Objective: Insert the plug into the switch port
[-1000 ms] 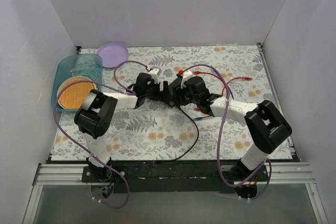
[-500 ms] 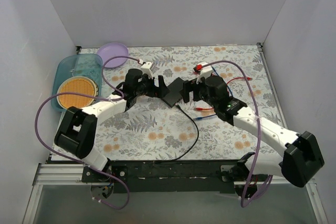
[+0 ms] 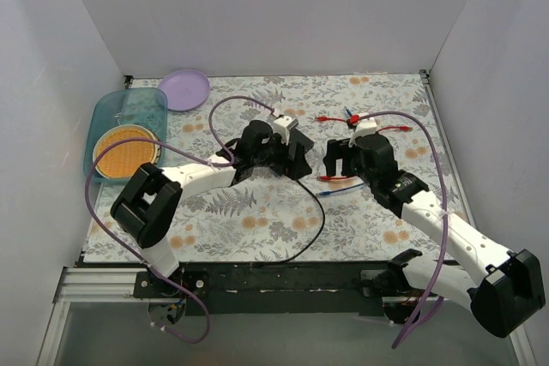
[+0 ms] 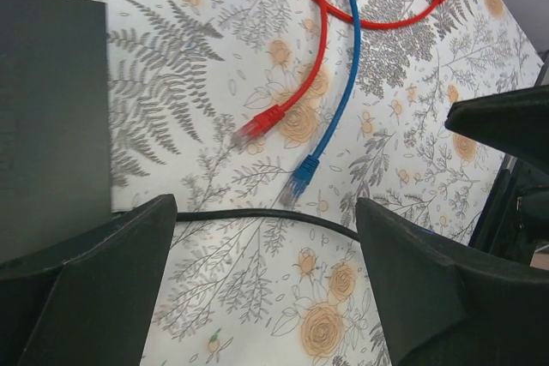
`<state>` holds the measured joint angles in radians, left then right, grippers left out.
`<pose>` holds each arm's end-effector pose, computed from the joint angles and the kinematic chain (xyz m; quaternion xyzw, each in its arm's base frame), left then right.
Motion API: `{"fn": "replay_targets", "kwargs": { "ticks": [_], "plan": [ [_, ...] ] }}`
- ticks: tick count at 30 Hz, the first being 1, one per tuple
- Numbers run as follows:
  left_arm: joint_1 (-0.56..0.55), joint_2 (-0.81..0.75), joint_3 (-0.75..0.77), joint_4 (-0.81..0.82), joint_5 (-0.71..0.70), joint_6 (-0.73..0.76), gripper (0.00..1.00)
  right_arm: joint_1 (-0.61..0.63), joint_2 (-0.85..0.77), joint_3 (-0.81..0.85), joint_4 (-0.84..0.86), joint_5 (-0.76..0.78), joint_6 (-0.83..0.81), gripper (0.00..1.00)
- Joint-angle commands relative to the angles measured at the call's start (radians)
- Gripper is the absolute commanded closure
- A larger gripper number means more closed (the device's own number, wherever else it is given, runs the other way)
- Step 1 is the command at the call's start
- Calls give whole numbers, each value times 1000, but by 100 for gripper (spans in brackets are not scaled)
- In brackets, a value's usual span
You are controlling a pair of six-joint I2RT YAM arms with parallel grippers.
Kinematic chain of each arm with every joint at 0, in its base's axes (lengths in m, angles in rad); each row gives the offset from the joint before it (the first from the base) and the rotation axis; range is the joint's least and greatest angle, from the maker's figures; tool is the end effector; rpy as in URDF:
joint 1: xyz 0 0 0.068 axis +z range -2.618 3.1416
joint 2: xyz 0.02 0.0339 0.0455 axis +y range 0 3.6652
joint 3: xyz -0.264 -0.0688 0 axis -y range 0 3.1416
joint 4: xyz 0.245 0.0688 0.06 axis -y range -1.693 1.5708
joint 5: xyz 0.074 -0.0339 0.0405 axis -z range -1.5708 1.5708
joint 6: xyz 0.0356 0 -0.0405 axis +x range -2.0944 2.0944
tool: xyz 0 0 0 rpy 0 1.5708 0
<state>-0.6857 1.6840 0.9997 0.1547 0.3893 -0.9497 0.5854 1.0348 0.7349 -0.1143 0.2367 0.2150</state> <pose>0.2777 -0.2447 0.2134 -0.0167 0.8564 -0.4708 0.2113 0.2016 0.1237 0.2817 -0.0897 0.8292 0.1204 0.5384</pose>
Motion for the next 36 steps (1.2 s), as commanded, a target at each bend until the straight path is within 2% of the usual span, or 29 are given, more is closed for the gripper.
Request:
{"fn": "replay_targets", "kwargs": {
  "ticks": [1, 8, 21, 24, 26, 33, 36],
  "plan": [
    [-73, 51, 86, -18, -33, 29, 16, -39, -59, -6, -24, 1, 35, 6],
    [-196, 157, 154, -50, -135, 63, 18, -93, -100, -6, -59, -8, 67, 7],
    [-299, 295, 166, 0, -329, 109, 31, -182, -165, 11, -97, -62, 70, 7],
    [-316, 318, 160, 11, -369, 130, 37, -196, -174, 12, -99, -74, 69, 7],
    [-333, 329, 154, 19, -383, 149, 45, -205, -179, 12, -99, -77, 66, 7],
    [-390, 382, 125, 32, -572, 212, 61, -234, -193, 18, -102, -89, 61, 7],
    [-391, 410, 137, 29, -587, 212, 70, -240, -194, 15, -102, -97, 60, 7]
  ]
}}
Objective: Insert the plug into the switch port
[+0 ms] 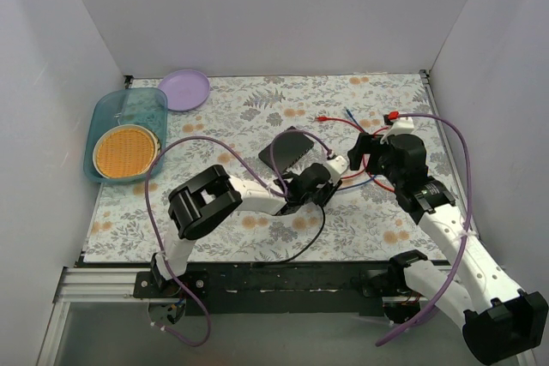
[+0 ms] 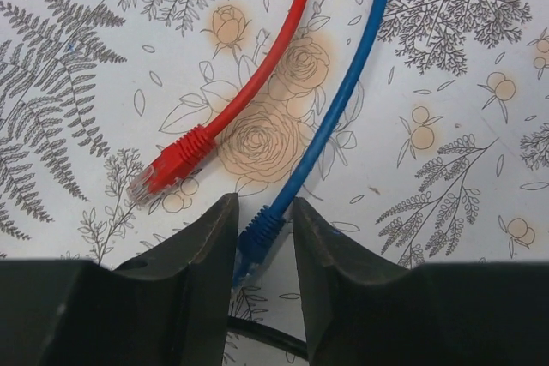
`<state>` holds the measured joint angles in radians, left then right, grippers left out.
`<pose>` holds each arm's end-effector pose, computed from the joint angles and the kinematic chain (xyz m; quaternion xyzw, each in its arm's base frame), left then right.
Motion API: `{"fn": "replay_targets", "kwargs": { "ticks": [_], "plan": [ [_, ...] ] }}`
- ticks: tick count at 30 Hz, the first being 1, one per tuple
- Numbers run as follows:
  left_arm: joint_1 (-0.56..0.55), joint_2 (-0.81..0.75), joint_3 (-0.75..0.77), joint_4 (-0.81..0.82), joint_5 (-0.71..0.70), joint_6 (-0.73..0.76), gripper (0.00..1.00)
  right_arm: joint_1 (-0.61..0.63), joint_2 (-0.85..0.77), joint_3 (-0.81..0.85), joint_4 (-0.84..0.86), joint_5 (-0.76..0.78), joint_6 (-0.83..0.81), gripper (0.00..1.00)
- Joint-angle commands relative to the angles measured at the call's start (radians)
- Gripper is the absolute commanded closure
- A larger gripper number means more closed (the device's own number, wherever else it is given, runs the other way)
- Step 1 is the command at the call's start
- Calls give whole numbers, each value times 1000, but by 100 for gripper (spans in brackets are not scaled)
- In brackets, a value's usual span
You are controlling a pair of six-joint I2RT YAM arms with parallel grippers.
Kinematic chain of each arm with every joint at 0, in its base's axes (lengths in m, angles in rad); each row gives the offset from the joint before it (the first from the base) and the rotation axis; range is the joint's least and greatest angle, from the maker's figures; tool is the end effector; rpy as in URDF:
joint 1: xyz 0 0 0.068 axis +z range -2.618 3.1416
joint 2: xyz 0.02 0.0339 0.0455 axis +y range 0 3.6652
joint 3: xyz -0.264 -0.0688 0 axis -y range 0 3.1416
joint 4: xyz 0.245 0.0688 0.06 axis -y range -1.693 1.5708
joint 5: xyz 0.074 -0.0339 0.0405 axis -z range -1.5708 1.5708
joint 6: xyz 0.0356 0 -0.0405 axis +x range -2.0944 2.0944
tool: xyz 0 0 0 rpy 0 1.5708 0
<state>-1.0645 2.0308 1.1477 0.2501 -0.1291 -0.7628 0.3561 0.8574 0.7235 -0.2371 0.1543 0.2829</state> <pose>0.2112 -0.3714 0.1342 0.1050 0.8845 -0.3219 0.3210 0.1892 0.0645 0.3003 0.0134 0.8240 0.1164 0.5544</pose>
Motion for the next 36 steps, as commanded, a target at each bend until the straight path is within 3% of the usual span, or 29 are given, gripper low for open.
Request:
{"fn": "replay_targets", "kwargs": {
  "ticks": [1, 6, 17, 21, 29, 32, 36],
  "plan": [
    [-12, 77, -2, -75, -75, 25, 73, -11, -18, 25, 22, -18, -8, 7],
    [-12, 54, 50, -150, -90, 33, 100, -14, -38, 24, 18, -18, -17, 7],
    [-11, -69, 251, -354, -49, 69, 100, -16, -64, 68, 2, -79, -60, 7],
    [6, -151, 242, -382, 22, 50, 100, -16, -75, 73, 16, -131, -80, 7],
    [138, -357, 169, -445, 458, 11, 100, -16, -98, 70, 84, -387, -163, 8],
    [169, -388, 167, -506, 554, 22, 100, -16, -100, 70, 101, -482, -188, 9],
    [213, -431, 129, -534, 577, 11, 100, -16, -127, 63, 125, -532, -198, 10]
  ]
}}
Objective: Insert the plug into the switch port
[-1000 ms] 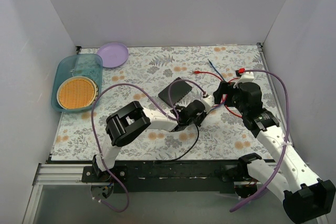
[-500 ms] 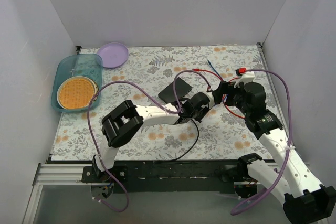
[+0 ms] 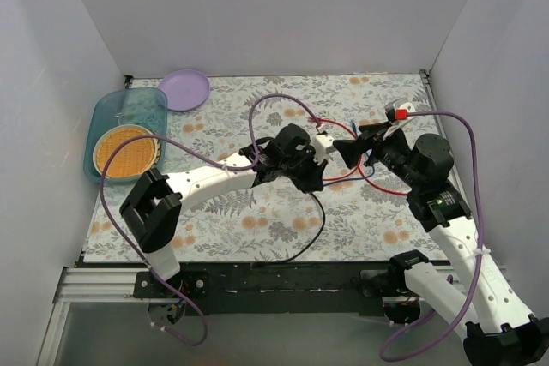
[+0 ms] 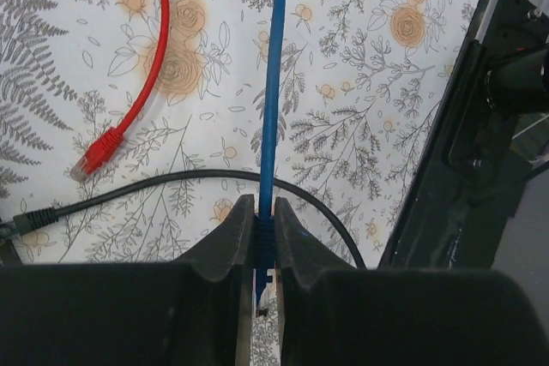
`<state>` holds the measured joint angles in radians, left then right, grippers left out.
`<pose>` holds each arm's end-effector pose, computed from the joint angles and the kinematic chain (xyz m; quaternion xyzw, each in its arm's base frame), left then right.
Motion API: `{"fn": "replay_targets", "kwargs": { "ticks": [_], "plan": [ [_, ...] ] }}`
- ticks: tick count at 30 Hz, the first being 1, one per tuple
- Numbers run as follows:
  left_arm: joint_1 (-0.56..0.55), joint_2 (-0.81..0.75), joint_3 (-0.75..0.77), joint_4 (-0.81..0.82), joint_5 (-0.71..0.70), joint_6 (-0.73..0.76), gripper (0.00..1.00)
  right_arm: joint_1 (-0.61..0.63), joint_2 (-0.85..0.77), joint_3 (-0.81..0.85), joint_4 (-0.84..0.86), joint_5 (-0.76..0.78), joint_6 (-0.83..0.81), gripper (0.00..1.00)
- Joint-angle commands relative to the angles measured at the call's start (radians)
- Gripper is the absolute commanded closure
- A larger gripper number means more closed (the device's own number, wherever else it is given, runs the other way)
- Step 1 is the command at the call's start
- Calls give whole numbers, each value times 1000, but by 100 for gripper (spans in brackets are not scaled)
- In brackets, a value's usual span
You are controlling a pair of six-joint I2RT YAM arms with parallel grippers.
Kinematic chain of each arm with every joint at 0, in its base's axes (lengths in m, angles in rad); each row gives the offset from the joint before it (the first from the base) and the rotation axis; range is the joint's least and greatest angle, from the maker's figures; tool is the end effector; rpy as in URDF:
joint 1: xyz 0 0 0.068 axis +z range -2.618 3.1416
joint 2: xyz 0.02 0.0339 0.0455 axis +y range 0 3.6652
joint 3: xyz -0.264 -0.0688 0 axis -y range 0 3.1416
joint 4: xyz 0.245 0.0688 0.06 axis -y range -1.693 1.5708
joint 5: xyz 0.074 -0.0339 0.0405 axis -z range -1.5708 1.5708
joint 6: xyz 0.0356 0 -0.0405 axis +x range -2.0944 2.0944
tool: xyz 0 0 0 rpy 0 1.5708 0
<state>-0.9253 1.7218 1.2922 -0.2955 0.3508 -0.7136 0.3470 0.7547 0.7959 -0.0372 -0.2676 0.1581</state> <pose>0.2236 -0.3172 0.2557 0.1661 0.8853 -0.4039 0.1595 0.1645 0.0695 0.3648 -0.1601 0.6874 0.2666 0.6564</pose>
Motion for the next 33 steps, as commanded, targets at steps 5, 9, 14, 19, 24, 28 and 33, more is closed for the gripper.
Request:
{"fn": "replay_targets", "kwargs": {
  "ticks": [5, 9, 14, 19, 24, 28, 33],
  "plan": [
    [155, -145, -79, 36, 63, -86, 100, -6, -28, 6, -85, -148, -94, 8],
    [178, -175, -85, 58, 152, -87, 100, -6, -6, -9, -76, -189, -101, 8],
    [183, -163, -31, -37, 287, -34, 100, -6, 66, 12, -78, -343, -124, 9],
    [183, -175, -8, -65, 318, -20, 100, -6, 123, 16, -92, -444, -141, 10],
    [183, -223, 5, -56, 358, -32, 100, -3, 144, 19, -90, -486, -140, 12],
    [183, -243, 30, -56, 364, -41, 100, 52, 172, 43, -127, -440, -155, 18],
    [183, -245, 47, -71, 372, -40, 100, 173, 207, 92, -216, -242, -215, 24]
  ]
}}
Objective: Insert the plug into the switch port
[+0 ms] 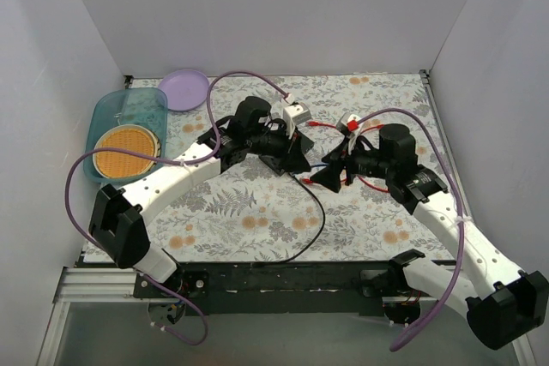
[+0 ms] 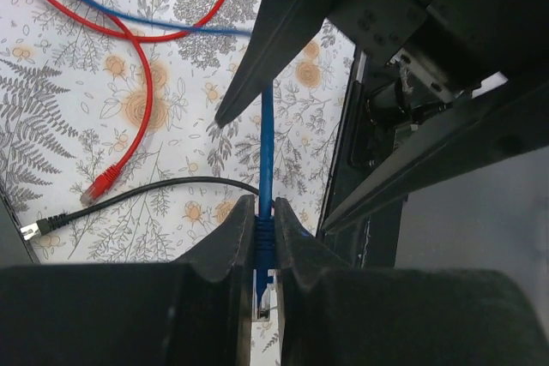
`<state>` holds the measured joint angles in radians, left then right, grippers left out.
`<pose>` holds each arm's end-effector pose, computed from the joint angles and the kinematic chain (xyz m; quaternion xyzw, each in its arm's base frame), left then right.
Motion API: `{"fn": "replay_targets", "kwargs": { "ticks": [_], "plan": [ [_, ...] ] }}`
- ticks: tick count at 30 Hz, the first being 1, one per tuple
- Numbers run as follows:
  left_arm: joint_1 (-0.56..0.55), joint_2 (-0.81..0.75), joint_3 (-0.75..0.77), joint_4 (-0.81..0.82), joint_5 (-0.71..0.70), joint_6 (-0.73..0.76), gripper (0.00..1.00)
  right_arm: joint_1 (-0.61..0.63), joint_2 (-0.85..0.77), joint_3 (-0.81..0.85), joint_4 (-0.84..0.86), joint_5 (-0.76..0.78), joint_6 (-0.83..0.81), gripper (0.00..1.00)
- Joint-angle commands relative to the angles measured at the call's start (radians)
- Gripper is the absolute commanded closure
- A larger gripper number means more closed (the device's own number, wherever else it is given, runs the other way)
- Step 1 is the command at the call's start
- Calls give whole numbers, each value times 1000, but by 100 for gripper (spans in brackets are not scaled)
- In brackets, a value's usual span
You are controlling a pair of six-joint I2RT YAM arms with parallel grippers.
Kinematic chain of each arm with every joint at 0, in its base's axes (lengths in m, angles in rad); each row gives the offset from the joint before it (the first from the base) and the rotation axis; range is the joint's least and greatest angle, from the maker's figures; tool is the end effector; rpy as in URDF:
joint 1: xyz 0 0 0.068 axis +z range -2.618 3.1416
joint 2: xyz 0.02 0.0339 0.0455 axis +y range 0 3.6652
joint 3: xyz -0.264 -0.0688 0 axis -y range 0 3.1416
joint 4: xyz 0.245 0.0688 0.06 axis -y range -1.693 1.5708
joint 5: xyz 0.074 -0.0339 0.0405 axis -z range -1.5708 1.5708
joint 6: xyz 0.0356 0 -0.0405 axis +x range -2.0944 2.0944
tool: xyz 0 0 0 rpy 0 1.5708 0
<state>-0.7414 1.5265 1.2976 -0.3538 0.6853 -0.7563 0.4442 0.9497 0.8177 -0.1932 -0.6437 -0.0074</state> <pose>0.2395 -0.2498 0.3242 0.1531 0.8304 -0.5207 0.1258 0.1843 0.1114 0.3227 -0.3523 0.7097 0.3707 0.4845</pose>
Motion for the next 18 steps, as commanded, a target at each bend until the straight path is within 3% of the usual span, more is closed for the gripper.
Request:
{"fn": "replay_targets", "kwargs": {
  "ticks": [1, 4, 5, 10, 13, 14, 15, 18],
  "plan": [
    [-1, -48, 42, -22, 37, 6, 100, 105, 11, 77, -61, 194, -54, 24],
    [-1, -52, 40, -28, 34, 9, 100, 129, 9, 86, -74, 240, -63, 27],
    [0, -60, 39, -28, 31, 11, 100, 131, 9, 93, -81, 240, -65, 34],
    [-1, -81, 45, -36, 52, 15, 100, 143, 23, 98, -106, 274, -80, 47],
    [-1, -95, 52, -39, 59, 14, 100, 148, 30, 106, -109, 262, -78, 72],
    [-1, -101, 51, -37, 59, 14, 100, 149, 35, 109, -115, 262, -78, 89],
    [-1, -112, 48, -34, 60, 14, 100, 149, 38, 116, -121, 263, -78, 97],
    [0, -127, 37, -17, 30, 8, 100, 151, 41, 123, -132, 282, -78, 99]
  ]
}}
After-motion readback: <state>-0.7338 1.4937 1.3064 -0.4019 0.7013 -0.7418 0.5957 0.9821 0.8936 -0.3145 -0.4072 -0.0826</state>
